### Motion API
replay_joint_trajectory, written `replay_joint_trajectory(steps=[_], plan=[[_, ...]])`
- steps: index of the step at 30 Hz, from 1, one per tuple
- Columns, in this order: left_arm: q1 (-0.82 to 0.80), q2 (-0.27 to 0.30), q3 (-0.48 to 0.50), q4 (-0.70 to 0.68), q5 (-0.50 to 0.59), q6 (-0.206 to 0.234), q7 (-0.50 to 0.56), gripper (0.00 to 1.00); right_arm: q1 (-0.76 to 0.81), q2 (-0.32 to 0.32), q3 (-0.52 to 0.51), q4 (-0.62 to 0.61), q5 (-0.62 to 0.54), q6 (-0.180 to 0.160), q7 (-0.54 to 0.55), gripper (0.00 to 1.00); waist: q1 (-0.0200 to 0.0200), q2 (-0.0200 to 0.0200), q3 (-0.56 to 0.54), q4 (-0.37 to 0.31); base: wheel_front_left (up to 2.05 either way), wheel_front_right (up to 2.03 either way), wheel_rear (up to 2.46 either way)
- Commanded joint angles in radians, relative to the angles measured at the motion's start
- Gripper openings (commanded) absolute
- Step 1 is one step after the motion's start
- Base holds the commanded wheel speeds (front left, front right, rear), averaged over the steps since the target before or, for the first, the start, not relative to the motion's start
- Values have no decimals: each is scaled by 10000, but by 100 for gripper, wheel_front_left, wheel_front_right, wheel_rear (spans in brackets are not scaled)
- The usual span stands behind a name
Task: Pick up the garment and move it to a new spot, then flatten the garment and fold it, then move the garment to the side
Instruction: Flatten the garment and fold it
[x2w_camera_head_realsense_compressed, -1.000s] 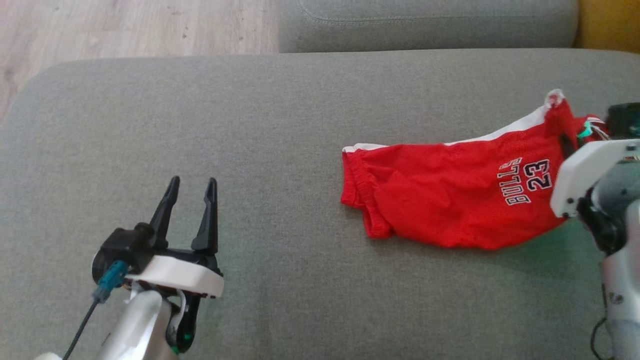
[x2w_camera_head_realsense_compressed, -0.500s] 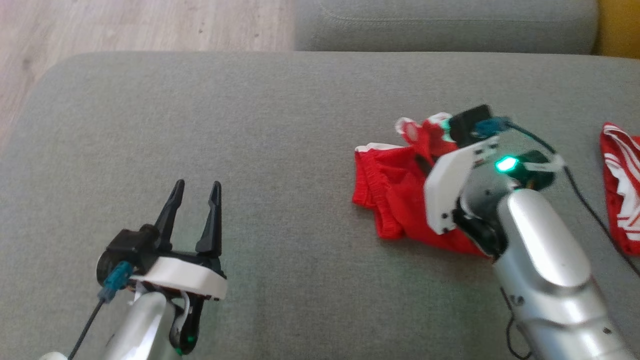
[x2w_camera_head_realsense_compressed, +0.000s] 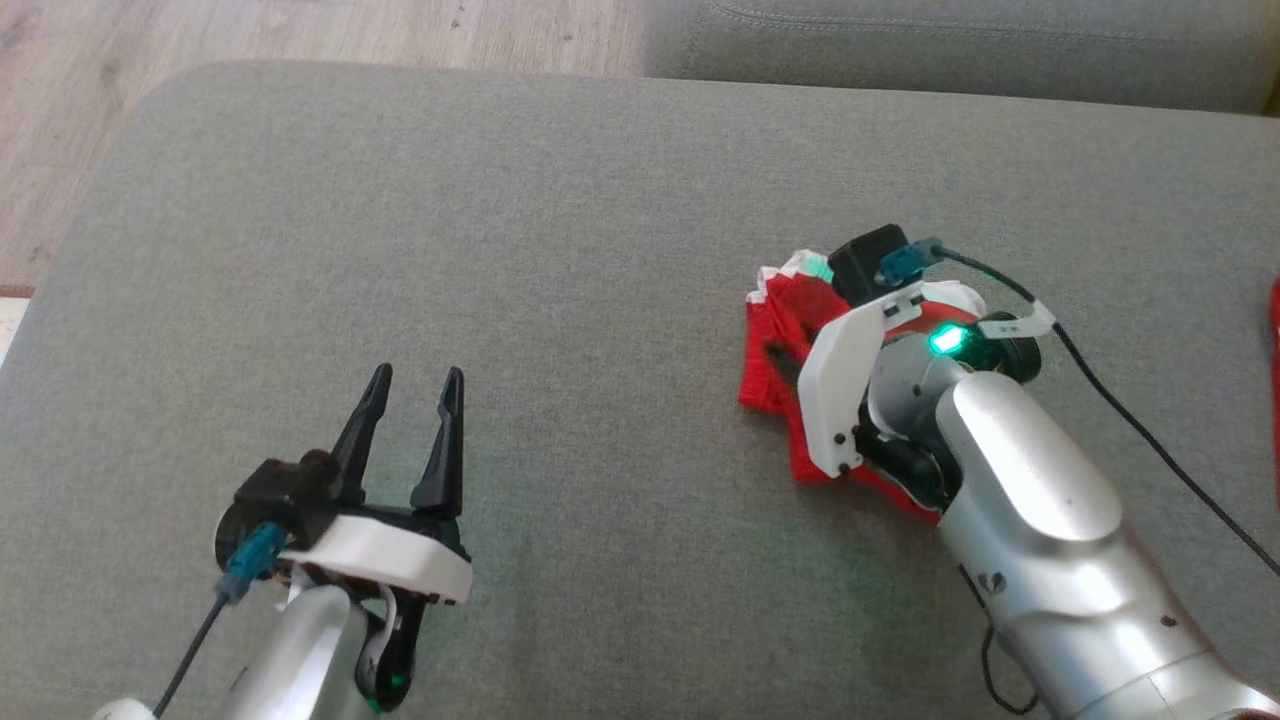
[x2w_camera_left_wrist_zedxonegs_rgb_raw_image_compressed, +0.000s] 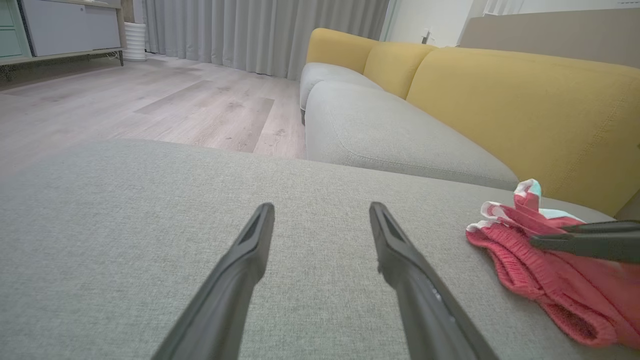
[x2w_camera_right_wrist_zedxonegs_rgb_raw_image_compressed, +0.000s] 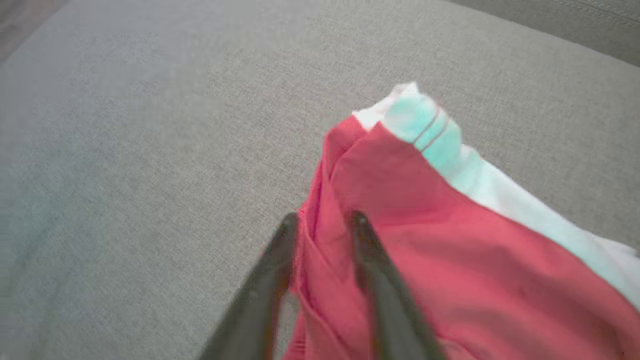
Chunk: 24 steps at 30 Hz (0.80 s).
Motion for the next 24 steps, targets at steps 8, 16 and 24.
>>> replay_joint_trajectory(steps=[8,16,24], plan=[[-401,201,538,-280,-47,30,-93,100,-583,128,-599,-1811,2465,69,-1427,100,-1,0,-193,-223,0,0,0],[-199,300,645,-432,-7,61,-94,100,625,-1326,-2417,-2407,1025,69,-1979,100,-1,0,-306,-415,0,0,0],[-571,613,618,-478,99,91,3,100,1813,-1461,-1886,-1879,-382,69,-1922,33,-1,0,-157,-665,0,0,0]])
